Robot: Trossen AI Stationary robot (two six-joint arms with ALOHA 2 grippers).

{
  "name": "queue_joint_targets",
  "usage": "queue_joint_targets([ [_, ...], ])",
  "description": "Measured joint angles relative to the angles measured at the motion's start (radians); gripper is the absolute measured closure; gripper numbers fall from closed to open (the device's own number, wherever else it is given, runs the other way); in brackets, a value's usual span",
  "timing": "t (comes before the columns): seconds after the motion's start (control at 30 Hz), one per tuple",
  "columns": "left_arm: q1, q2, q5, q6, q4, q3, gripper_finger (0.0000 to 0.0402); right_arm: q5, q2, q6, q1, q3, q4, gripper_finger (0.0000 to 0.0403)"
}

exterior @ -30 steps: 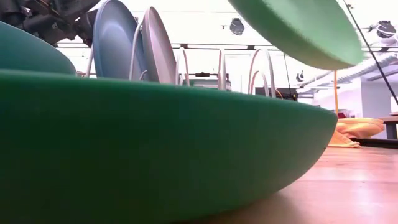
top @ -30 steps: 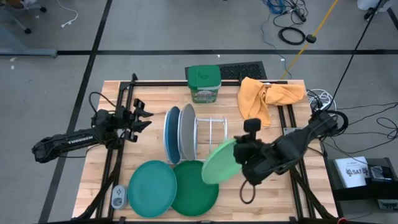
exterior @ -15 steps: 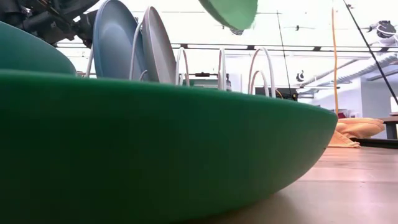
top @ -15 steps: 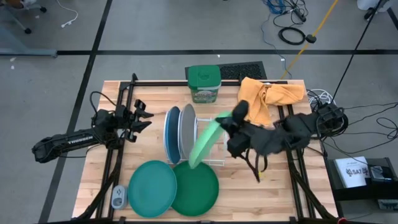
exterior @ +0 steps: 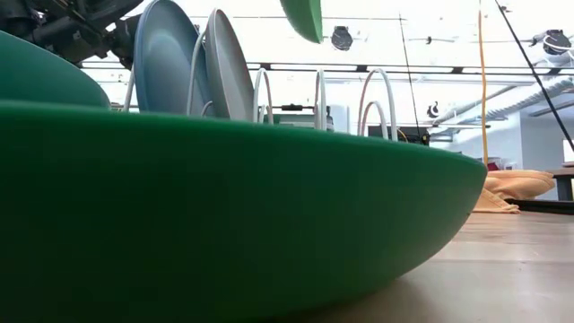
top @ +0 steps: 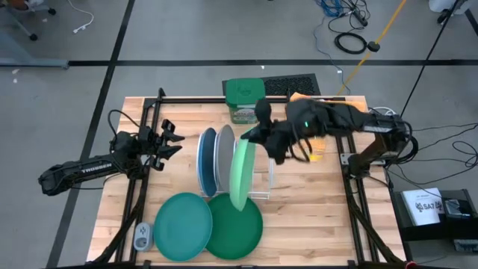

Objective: Sort dishes
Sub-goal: Put the light green plate in the dish rack

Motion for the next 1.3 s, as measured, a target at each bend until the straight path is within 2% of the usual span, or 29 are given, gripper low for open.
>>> queue_joint_targets([
  [0.17, 0.0, 0.0, -0.001, 0.0, 0.0, 0.0, 0.0248, -0.28, 0.003, -0.018, -0.13, 0.0, 0.034, 0.0403],
  [0.27, 0.0, 0.0, -0.002, 0.0, -0.002, 0.0, 0.0248, -0.359, 0.005, -0.022, -0.198, -0.01, 0.037, 0.0403],
  [0.43, 0.0, 0.0, -0.002, 0.001, -0.027, 0.0, 0.0248, -0.524, 0.006, -0.033, -0.306, -0.107, 0.13, 0.0403],
  [0.63, 0.0, 0.0, -0.002, 0.001, -0.037, 0.0, 0.0248, -0.675, 0.007, 0.016, -0.412, -0.317, 0.299, 0.0403],
  [0.77, 0.0, 0.0, -0.002, 0.008, -0.037, 0.0, 0.0248, -0.73, 0.007, 0.078, -0.466, -0.48, 0.515, 0.0403],
  [0.9, 0.0, 0.0, -0.002, 0.003, -0.036, 0.0, 0.0248, -0.763, 0.007, 0.14, -0.508, -0.624, 0.649, 0.0403],
  [1.07, 0.0, 0.0, -0.002, 0.003, -0.036, 0.0, 0.0248, -0.767, 0.007, 0.188, -0.532, -0.735, 0.711, 0.0397],
  [1.2, 0.0, 0.0, -0.002, 0.002, -0.036, 0.0, 0.0248, -0.76, 0.007, 0.212, -0.537, -0.767, 0.714, 0.0381],
  [1.3, 0.0, 0.0, -0.002, 0.002, -0.037, 0.0, 0.0248, -0.698, 0.007, 0.236, -0.535, -0.77, 0.714, 0.0369],
])
